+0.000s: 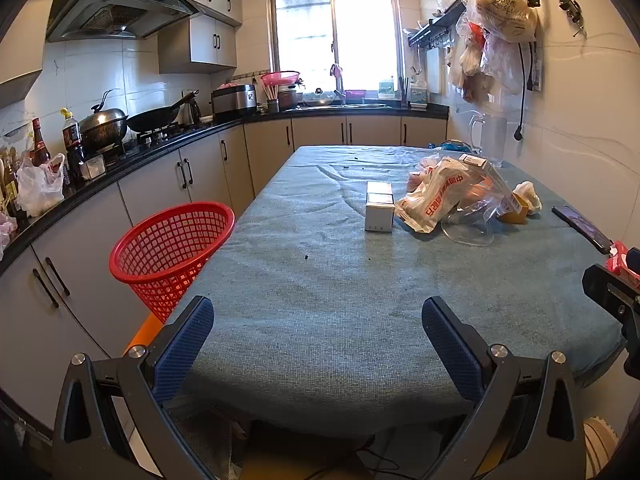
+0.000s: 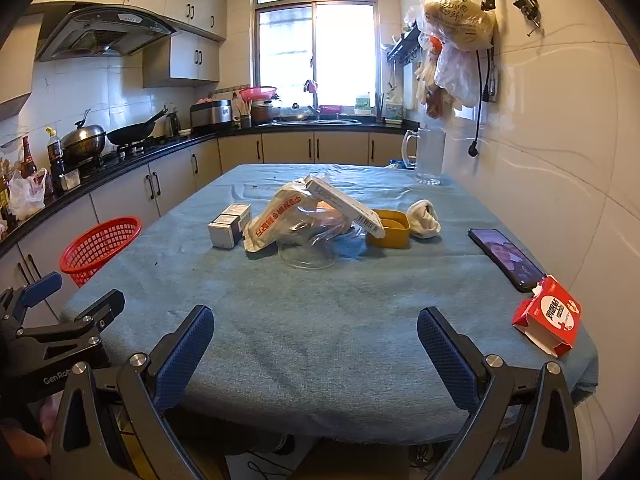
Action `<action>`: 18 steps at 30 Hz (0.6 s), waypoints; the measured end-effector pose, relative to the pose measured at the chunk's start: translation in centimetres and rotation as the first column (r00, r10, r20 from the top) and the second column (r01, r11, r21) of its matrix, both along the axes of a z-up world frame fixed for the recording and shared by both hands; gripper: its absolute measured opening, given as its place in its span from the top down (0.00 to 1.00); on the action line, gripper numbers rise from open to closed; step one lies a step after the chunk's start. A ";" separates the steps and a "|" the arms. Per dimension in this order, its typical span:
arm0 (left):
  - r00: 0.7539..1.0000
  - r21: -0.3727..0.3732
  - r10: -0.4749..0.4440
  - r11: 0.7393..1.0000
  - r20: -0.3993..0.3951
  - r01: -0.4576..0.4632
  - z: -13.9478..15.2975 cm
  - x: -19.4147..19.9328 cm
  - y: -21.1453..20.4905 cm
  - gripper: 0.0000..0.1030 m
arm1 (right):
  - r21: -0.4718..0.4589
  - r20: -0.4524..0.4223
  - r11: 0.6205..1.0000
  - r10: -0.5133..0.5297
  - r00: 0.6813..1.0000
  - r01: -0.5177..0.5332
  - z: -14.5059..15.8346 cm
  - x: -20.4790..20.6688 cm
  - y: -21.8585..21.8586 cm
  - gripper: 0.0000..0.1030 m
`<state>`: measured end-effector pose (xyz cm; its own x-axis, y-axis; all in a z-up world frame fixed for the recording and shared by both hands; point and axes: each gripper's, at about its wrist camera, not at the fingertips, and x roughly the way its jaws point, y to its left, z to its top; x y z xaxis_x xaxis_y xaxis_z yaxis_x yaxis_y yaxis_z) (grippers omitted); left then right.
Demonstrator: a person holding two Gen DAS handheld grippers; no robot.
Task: Collect trash
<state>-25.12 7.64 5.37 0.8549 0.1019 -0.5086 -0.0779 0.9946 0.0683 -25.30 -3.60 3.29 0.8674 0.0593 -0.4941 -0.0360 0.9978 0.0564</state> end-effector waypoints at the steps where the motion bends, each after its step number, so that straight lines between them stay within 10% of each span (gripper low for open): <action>1: 1.000 0.000 0.001 1.000 -0.001 -0.001 0.0 0.1 0.0 0.00 | 0.001 -0.004 1.000 -0.002 1.000 0.002 -0.2 0.0 0.1 0.00; 18: 1.000 -0.002 0.000 1.000 -0.013 0.000 -0.8 0.3 0.0 0.00 | 0.025 -0.047 1.000 0.008 0.999 -0.007 -1.0 0.6 -0.1 0.00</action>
